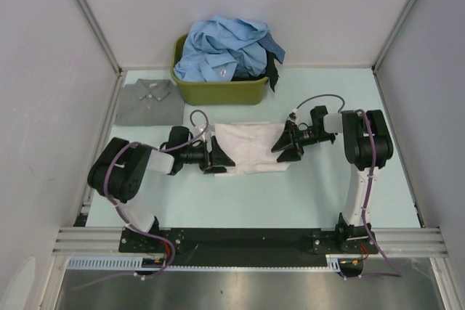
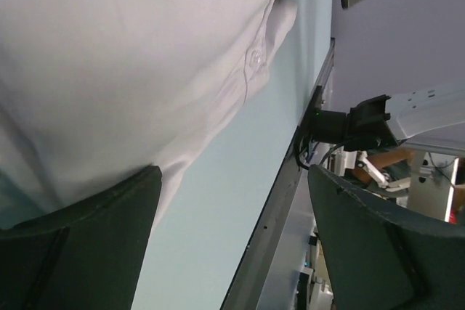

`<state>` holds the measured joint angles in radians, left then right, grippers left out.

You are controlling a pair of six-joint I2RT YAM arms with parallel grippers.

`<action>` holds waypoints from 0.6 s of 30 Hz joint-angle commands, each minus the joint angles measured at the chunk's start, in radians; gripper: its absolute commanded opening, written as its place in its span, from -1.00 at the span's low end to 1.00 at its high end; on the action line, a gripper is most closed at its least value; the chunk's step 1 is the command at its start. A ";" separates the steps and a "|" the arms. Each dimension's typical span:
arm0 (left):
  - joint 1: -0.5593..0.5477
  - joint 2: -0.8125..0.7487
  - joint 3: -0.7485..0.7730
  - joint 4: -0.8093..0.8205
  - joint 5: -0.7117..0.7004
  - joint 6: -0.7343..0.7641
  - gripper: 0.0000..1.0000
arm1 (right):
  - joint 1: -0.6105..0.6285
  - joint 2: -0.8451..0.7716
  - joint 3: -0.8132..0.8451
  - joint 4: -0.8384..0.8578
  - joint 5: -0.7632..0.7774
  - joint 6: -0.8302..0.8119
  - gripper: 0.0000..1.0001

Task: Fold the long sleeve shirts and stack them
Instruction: Fold the shirt

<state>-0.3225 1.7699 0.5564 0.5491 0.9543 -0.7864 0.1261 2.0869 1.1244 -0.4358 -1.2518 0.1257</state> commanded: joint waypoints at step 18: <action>0.017 0.114 0.220 -0.199 -0.177 0.137 0.74 | 0.151 0.128 0.294 0.023 0.429 0.054 0.02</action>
<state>-0.3412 1.8553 0.7845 0.4129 0.8032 -0.6823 0.2962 2.1292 1.3148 -0.2642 -0.9890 0.3145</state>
